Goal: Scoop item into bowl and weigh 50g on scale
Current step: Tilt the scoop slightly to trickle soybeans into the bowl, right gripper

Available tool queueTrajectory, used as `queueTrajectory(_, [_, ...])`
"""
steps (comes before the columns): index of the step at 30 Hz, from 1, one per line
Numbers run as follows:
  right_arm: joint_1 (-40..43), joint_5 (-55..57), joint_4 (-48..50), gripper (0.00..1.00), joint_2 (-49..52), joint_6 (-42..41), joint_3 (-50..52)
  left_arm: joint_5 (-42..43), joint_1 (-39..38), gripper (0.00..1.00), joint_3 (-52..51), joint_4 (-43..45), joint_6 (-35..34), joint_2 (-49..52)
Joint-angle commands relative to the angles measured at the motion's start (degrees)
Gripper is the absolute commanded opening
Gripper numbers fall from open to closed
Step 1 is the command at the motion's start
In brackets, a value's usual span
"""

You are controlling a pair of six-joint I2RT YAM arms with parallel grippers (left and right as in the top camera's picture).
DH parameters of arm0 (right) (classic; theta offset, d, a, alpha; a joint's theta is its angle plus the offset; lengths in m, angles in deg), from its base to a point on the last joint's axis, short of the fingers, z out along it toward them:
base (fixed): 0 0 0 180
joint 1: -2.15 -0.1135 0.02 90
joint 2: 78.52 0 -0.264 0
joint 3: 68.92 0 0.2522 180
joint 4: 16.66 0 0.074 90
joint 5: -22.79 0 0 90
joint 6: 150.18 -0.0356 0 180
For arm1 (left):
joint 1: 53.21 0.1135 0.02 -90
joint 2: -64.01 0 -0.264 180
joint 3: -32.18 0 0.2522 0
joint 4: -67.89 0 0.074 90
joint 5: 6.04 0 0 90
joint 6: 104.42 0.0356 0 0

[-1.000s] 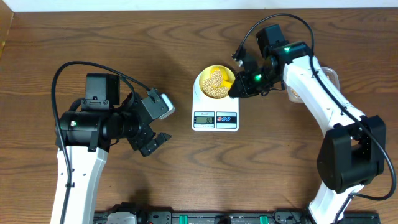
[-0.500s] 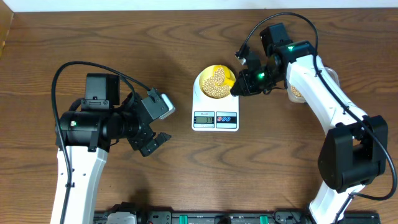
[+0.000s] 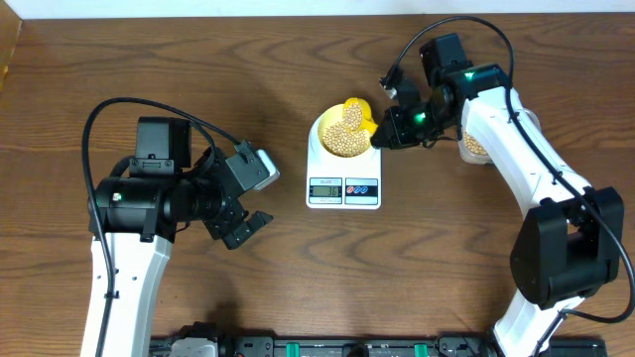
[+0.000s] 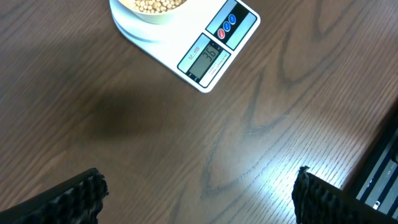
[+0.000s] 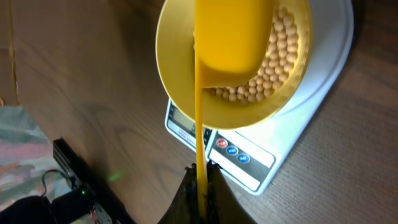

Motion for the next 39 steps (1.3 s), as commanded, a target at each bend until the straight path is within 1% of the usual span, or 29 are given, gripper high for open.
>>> queueTrajectory(1, [-0.4, 0.8, -1.2, 0.01, -1.7, 0.3, -1.4, -0.1, 0.2, 0.98, 0.6, -0.1, 0.5, -0.4])
queueTrajectory(3, [-0.3, 0.4, -0.4, 0.01, -1.7, -1.8, -1.4, -0.1, 0.2, 0.98, 0.6, -0.1, 0.5, -0.4])
queueTrajectory(6, [-0.6, 0.7, -1.4, 0.01, -1.9, 0.5, -1.4, -0.1, 0.2, 0.98, 0.6, -0.1, 0.5, -0.4])
queueTrajectory(9, [-0.4, 0.2, -0.3, 0.01, -1.9, -1.5, -1.4, -0.1, 0.2, 0.98, 0.6, -0.1, 0.5, -0.4])
queueTrajectory(11, [-0.4, 0.4, -1.0, 0.01, -2.0, 0.2, -1.4, -0.1, 0.2, 0.98, 0.6, -0.1, 0.5, -0.4])
queueTrajectory(12, [-0.2, 1.5, -1.1, 0.01, -2.0, -0.5, -1.4, -0.1, 0.2, 0.98, 0.6, -0.1, 0.5, -0.4])
queueTrajectory(14, [0.0, 0.0, 0.5, 0.01, -1.9, -2.5, -1.4, -0.1, 0.2, 0.98, 0.6, -0.2, 0.5, -0.4])
queueTrajectory(16, [-0.4, 1.0, -0.6, 0.01, -2.0, -0.3, -1.4, -0.1, 0.2, 0.98, 0.6, -0.1, 0.5, -0.4])
queueTrajectory(18, [-0.3, 1.0, 0.1, 0.01, -2.0, -2.2, -1.4, -0.1, 0.2, 0.98, 0.6, -0.1, 0.5, -0.4])
queueTrajectory(21, [-0.5, 1.4, -0.5, 0.01, -2.0, -0.4, -1.4, -0.1, 0.2, 0.98, 0.6, -0.1, 0.5, -0.4])
queueTrajectory(24, [-0.3, 0.9, 0.9, 0.01, -2.0, -2.9, -1.4, -0.1, 0.2, 0.98, 0.6, -0.1, 0.5, -0.4])
queueTrajectory(26, [-0.6, 1.5, 0.0, 0.01, -2.0, -1.2, -1.4, -0.1, 0.2, 0.98, 0.6, -0.2, 0.5, -0.4])
queueTrajectory(29, [-0.5, 1.0, 0.9, 0.01, -1.9, -3.3, -1.4, -0.1, 0.2, 0.98, 0.6, -0.1, 0.5, -0.4])
queueTrajectory(31, [-1.1, 0.6, 0.2, 0.01, -1.8, -1.1, -1.4, -0.1, 0.2, 0.98, 0.6, -0.1, 0.5, -0.4])
queueTrajectory(34, [-1.0, 1.2, 1.1, 0.01, -1.7, -3.6, -1.4, -0.1, 0.2, 0.98, 0.6, -0.1, 0.5, -0.4])
queueTrajectory(37, [-1.4, 2.4, 0.0, 0.01, -1.7, -1.7, -1.4, -0.1, 0.2, 0.98, 0.6, -0.1, 0.5, -0.4])
queueTrajectory(39, [-1.2, 2.7, 0.4, 0.01, -1.7, -3.5, -1.4, -0.1, 0.2, 0.98, 0.6, -0.1, 0.5, -0.4])
